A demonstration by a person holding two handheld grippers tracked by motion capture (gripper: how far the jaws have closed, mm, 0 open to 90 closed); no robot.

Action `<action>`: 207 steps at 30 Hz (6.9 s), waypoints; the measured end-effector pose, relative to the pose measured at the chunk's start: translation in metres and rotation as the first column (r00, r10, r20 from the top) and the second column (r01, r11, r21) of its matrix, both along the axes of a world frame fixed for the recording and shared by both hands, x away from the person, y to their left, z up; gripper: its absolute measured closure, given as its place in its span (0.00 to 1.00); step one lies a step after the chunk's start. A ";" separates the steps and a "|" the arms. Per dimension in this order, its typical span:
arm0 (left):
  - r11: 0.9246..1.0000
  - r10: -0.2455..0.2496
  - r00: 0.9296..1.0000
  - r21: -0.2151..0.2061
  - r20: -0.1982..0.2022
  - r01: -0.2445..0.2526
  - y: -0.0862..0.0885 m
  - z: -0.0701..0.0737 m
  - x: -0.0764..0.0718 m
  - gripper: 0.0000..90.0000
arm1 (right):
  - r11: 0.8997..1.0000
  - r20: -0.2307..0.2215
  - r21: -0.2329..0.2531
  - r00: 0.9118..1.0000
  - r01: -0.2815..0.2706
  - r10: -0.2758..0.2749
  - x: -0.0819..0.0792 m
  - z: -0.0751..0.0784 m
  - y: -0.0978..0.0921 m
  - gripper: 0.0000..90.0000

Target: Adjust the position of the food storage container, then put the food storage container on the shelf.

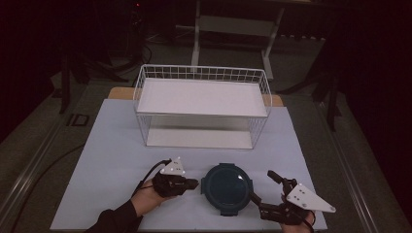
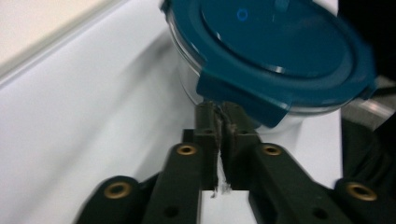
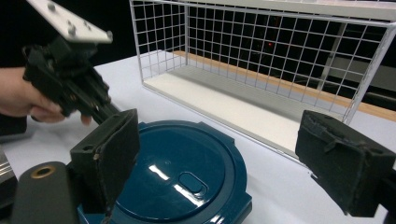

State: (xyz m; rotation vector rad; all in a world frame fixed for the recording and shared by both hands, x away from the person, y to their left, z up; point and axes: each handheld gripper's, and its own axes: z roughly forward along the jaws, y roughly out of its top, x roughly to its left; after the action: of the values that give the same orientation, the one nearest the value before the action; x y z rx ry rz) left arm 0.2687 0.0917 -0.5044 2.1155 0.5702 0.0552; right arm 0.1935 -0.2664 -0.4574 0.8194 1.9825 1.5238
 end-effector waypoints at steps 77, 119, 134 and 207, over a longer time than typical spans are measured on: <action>0.961 0.113 0.660 -0.087 -0.743 -0.262 -0.022 -0.016 0.036 0.58 | 0.997 -0.142 -0.037 0.987 0.067 -0.072 0.009 0.007 -0.009 0.15; 0.962 0.088 0.821 -0.165 -0.565 -0.217 -0.018 -0.005 -0.005 0.63 | 0.957 -0.741 0.283 0.618 -0.065 0.262 0.049 -0.044 -0.028 0.63; 0.957 0.107 0.843 -0.177 -0.526 -0.232 -0.008 0.013 0.001 0.63 | 0.946 -0.728 0.315 0.621 -0.071 0.289 0.056 -0.038 -0.020 0.63; 0.869 0.359 0.890 -0.245 -0.282 -0.429 0.047 -0.005 0.127 0.59 | 0.970 -0.572 0.240 0.801 -0.044 0.177 0.214 -0.048 0.050 0.59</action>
State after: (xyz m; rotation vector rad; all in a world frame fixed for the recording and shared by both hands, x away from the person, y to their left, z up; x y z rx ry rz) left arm 0.3954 0.1387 -0.5097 1.6877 1.0799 -0.0432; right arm 0.4075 -0.2168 -0.5058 1.4392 2.3519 1.7182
